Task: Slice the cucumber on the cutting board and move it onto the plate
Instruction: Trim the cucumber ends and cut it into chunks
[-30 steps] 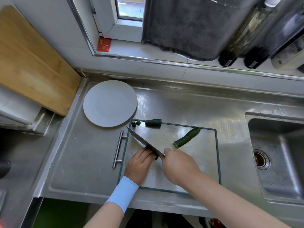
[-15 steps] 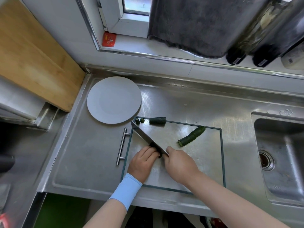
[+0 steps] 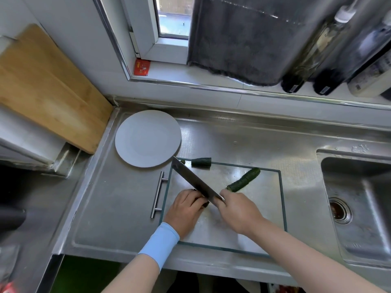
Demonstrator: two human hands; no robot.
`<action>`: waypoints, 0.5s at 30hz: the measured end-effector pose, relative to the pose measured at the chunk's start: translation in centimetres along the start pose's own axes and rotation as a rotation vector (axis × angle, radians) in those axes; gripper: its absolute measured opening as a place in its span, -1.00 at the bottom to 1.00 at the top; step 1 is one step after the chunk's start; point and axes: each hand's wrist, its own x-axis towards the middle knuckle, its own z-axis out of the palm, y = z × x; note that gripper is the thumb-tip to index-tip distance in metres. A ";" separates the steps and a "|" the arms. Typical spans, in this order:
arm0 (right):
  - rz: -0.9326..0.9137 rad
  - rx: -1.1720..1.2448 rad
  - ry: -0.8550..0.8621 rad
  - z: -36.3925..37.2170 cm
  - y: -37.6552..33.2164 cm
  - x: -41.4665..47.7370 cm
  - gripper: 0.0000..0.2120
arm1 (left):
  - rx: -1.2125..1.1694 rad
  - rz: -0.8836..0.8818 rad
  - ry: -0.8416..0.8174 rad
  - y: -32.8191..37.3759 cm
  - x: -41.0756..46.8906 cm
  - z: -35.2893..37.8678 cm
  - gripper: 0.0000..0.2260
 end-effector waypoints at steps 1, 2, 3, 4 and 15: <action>0.002 0.009 0.014 -0.4 0.1 -0.1 -0.68 | 0.013 0.023 -0.023 -0.2 0.4 -0.1 -0.83; 0.003 0.020 0.027 -0.7 0.2 -0.2 -0.68 | 0.030 0.051 -0.051 -0.4 0.9 -0.2 -0.80; 0.004 0.032 0.039 -1.0 0.3 -0.2 -0.68 | 0.048 0.087 -0.088 -0.7 1.4 -0.3 -0.78; 0.002 0.039 0.051 -1.3 0.4 -0.3 -0.69 | 0.066 0.131 -0.138 -1.0 1.8 -0.4 -0.77; -0.044 -0.066 0.144 -2.8 1.8 -1.1 -0.73 | 0.164 -0.127 -0.291 -3.6 3.1 -4.7 -0.79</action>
